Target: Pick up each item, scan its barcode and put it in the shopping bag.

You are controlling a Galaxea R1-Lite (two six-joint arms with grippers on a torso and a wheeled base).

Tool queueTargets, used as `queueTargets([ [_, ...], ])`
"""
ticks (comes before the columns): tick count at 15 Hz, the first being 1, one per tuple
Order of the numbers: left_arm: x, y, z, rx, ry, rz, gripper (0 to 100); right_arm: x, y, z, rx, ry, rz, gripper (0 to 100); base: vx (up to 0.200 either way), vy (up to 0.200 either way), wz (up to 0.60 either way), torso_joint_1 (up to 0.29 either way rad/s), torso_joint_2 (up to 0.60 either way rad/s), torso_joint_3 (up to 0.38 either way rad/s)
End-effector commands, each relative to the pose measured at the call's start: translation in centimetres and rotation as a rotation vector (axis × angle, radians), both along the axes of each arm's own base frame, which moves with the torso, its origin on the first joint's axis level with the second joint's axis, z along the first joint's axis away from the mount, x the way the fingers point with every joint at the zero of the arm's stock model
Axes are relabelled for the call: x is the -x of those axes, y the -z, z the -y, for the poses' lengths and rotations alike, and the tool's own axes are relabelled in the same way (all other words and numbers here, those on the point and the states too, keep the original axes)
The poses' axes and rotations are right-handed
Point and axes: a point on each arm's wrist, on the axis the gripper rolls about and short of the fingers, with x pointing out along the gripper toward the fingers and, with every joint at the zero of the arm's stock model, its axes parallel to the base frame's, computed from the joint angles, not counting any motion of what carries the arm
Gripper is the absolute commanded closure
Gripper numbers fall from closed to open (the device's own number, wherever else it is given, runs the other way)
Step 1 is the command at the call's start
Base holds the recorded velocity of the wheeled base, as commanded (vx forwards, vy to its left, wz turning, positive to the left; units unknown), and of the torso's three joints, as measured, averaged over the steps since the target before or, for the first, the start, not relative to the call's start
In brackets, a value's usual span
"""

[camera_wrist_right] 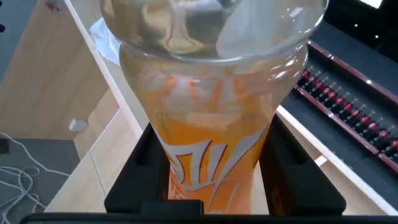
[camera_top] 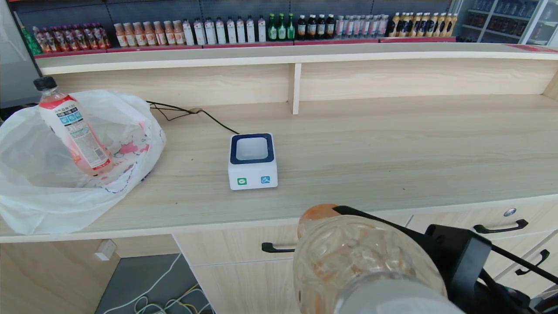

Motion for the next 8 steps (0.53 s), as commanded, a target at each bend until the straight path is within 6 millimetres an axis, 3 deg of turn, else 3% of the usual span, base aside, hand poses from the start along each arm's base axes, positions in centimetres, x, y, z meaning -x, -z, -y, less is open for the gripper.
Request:
queueTargets([
  [1, 0.0, 0.0, 0.0, 0.001, 0.0, 0.0, 0, -0.6, 1.3, -1.1, 0.038, -0.008, -0.053, 100, 0.0, 0.0, 0.0, 0.0, 0.0, 0.0],
  [6, 0.0, 0.0, 0.0, 0.001, 0.0, 0.0, 0, -1.2, 1.2, -1.2, -0.049, -0.03, -0.204, 100, 0.0, 0.0, 0.0, 0.0, 0.0, 0.0],
  [8, 0.0, 0.0, 0.0, 0.001, 0.0, 0.0, 0, -1.7, -0.5, -1.4, -0.151, -0.015, -0.22, 100, 0.0, 0.0, 0.0, 0.0, 0.0, 0.0],
])
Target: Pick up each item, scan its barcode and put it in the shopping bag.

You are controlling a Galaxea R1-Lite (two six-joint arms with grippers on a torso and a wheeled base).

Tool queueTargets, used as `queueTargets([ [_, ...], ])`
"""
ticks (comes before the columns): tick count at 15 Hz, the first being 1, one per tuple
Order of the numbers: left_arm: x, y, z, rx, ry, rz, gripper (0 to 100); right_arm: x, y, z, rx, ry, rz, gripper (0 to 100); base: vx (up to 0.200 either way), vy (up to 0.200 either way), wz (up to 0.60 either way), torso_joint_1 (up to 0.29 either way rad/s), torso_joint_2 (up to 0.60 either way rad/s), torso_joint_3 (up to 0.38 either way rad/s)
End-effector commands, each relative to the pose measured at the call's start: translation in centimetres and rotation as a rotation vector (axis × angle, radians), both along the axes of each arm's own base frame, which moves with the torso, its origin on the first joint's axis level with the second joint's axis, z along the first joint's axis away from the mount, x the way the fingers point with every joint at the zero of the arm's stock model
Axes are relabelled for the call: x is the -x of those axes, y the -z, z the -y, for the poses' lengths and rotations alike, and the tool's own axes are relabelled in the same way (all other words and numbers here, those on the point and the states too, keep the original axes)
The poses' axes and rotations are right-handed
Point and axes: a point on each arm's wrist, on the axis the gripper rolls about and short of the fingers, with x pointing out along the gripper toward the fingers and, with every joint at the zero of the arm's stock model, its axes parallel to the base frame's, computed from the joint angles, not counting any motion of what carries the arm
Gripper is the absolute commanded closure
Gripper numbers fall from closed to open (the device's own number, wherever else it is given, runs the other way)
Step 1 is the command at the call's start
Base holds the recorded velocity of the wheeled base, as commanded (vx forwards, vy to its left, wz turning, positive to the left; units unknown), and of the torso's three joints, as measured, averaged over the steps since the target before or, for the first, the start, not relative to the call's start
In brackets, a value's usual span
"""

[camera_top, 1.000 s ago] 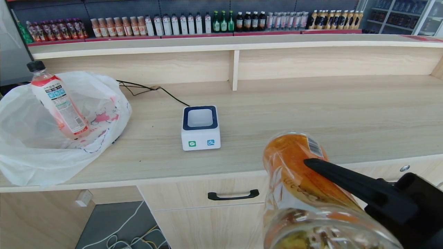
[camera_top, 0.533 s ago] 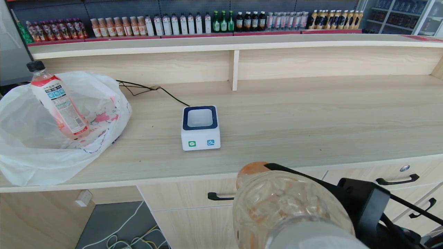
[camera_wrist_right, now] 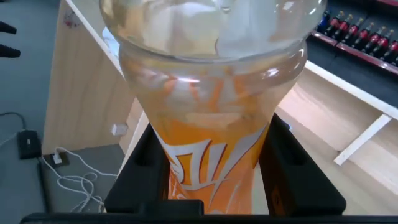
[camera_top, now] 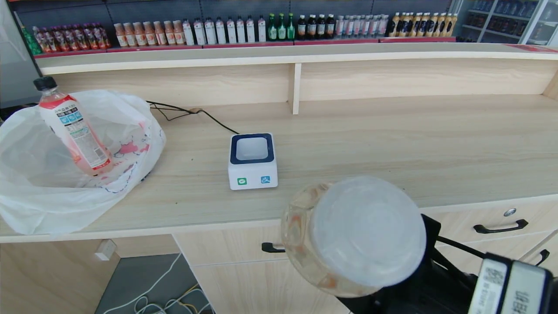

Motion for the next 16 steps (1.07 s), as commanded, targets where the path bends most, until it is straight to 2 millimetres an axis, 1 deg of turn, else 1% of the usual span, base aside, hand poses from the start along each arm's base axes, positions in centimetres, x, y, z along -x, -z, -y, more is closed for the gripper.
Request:
queueTargets([
  [1, 0.0, 0.0, 0.0, 0.0, 0.0, 0.0, 0, -0.5, -1.3, -0.1, -0.076, 0.007, -0.017, 100, 0.0, 0.0, 0.0, 0.0, 0.0, 0.0],
  [2, 0.0, 0.0, 0.0, 0.0, 0.0, 0.0, 0, -1.1, -1.7, 0.0, -0.119, 0.023, -0.048, 100, 0.0, 0.0, 0.0, 0.0, 0.0, 0.0],
  [4, 0.0, 0.0, 0.0, 0.0, 0.0, 0.0, 0, -1.5, -1.8, 0.3, -0.164, 0.033, -0.105, 100, 0.0, 0.0, 0.0, 0.0, 0.0, 0.0],
  [5, 0.0, 0.0, 0.0, 0.0, 0.0, 0.0, 0, -2.0, -2.0, 0.6, -0.23, 0.064, -0.179, 100, 0.0, 0.0, 0.0, 0.0, 0.0, 0.0],
  [7, 0.0, 0.0, 0.0, 0.0, 0.0, 0.0, 0, -3.1, -2.5, 1.2, -0.299, 0.128, -0.21, 100, 0.0, 0.0, 0.0, 0.0, 0.0, 0.0],
  [8, 0.0, 0.0, 0.0, 0.0, 0.0, 0.0, 0, -3.9, -3.1, 1.6, -0.364, 0.164, -0.236, 100, 0.0, 0.0, 0.0, 0.0, 0.0, 0.0],
  [10, 0.0, 0.0, 0.0, 0.0, 0.0, 0.0, 0, -4.8, -3.6, 2.1, -0.438, 0.212, -0.266, 100, 0.0, 0.0, 0.0, 0.0, 0.0, 0.0],
  [15, 0.0, 0.0, 0.0, 0.0, 0.0, 0.0, 0, -5.1, -3.3, 3.2, -0.503, 0.311, -0.314, 100, 0.0, 0.0, 0.0, 0.0, 0.0, 0.0],
  [16, 0.0, 0.0, 0.0, 0.0, 0.0, 0.0, 0, -5.5, -2.9, 3.8, -0.498, 0.333, -0.322, 100, 0.0, 0.0, 0.0, 0.0, 0.0, 0.0],
])
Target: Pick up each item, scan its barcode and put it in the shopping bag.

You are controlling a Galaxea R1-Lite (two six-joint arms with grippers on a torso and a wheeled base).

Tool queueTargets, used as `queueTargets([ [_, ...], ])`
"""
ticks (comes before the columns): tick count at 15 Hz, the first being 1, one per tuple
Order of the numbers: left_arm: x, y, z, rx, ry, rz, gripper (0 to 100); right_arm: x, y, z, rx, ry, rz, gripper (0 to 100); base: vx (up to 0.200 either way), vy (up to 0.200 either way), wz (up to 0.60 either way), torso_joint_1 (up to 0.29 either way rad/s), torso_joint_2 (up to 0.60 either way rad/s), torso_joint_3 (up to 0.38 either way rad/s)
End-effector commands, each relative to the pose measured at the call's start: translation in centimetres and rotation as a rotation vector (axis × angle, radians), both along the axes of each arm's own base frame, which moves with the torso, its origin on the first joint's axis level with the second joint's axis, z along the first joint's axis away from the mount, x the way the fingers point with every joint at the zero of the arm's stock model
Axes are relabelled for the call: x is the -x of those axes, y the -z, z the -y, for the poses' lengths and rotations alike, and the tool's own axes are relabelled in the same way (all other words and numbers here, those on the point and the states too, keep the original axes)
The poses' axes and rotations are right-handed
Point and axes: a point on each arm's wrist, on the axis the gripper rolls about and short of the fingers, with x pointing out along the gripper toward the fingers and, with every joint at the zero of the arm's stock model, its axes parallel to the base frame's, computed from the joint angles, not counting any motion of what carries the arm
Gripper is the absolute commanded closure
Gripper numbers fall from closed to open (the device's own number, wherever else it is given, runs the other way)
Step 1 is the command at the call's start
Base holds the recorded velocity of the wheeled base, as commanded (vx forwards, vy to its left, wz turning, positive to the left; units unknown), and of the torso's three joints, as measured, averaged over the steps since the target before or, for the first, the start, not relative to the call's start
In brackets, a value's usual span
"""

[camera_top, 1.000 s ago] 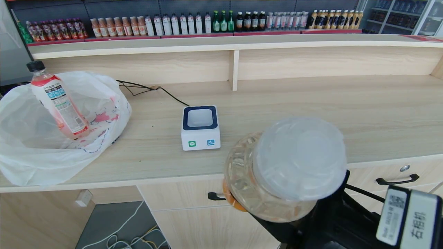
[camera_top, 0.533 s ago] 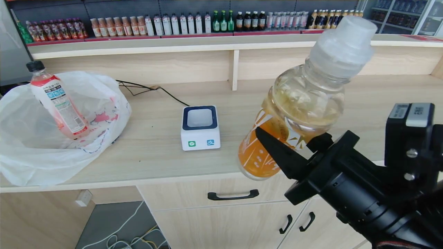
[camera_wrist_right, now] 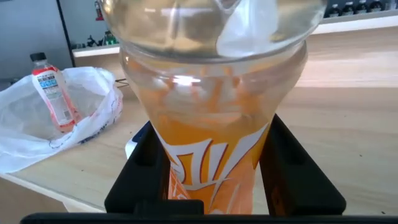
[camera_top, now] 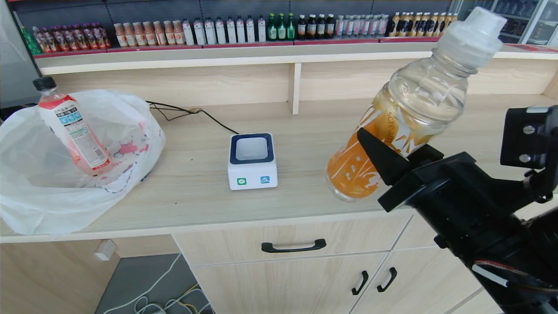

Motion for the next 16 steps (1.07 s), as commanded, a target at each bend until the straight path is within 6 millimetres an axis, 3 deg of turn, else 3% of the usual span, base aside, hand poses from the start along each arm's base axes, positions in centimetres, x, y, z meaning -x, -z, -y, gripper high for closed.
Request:
queueTargets([
  [1, 0.0, 0.0, 0.0, 0.0, 0.0, 0.0, 0, -0.5, 0.6, 1.0, 0.021, 0.024, -0.014, 100, 0.0, 0.0, 0.0, 0.0, 0.0, 0.0],
  [8, 0.0, 0.0, 0.0, -0.001, 0.0, 0.0, 0, -2.3, 0.0, 3.2, 0.039, 0.064, 0.031, 100, 0.0, 0.0, 0.0, 0.0, 0.0, 0.0],
  [16, 0.0, 0.0, 0.0, -0.001, 0.0, 0.0, 0, -2.9, -1.0, 3.2, 0.011, 0.077, 0.066, 100, 0.0, 0.025, 0.0, 0.0, 0.0, 0.0],
])
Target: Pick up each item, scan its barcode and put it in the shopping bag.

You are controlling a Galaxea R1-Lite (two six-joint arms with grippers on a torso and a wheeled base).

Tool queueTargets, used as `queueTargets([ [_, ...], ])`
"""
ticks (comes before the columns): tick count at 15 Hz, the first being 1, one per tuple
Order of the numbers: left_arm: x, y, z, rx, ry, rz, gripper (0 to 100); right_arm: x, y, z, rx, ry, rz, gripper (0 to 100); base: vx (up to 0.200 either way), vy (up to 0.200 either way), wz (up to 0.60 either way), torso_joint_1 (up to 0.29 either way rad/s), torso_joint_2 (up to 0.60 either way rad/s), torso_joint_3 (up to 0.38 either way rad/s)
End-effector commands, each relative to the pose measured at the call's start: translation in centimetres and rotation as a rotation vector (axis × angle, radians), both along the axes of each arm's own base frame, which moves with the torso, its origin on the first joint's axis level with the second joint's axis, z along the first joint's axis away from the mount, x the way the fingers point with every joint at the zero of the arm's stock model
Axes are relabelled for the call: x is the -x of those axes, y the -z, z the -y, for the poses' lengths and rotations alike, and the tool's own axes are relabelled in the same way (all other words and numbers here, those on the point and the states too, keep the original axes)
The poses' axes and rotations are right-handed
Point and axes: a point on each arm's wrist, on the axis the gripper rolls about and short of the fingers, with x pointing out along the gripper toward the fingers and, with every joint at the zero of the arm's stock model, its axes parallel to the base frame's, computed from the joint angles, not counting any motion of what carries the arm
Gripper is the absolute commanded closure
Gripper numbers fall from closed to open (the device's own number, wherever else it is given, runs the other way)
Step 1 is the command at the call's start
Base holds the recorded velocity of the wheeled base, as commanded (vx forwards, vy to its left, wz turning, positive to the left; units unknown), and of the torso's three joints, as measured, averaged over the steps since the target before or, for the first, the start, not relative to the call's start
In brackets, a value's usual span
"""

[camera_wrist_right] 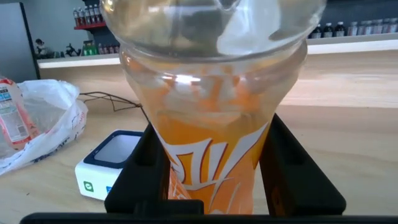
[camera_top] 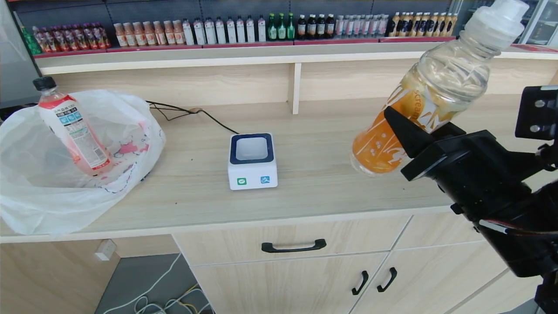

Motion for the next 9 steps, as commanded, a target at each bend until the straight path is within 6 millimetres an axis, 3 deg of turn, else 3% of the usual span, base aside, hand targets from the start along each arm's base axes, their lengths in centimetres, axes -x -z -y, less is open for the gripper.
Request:
queueTargets([
  [1, 0.0, 0.0, 0.0, 0.0, 0.0, 0.0, 0, -0.06, 0.04, 0.22, -0.001, 0.008, -0.002, 100, 0.0, 0.2, 0.0, -0.002, 0.0, 0.002],
  [9, 0.0, 0.0, 0.0, 0.0, 0.001, 0.0, 0, 0.21, 0.04, 0.56, -0.002, 0.012, -0.002, 100, 0.0, 0.2, 0.0, 0.005, 0.0, 0.001],
])
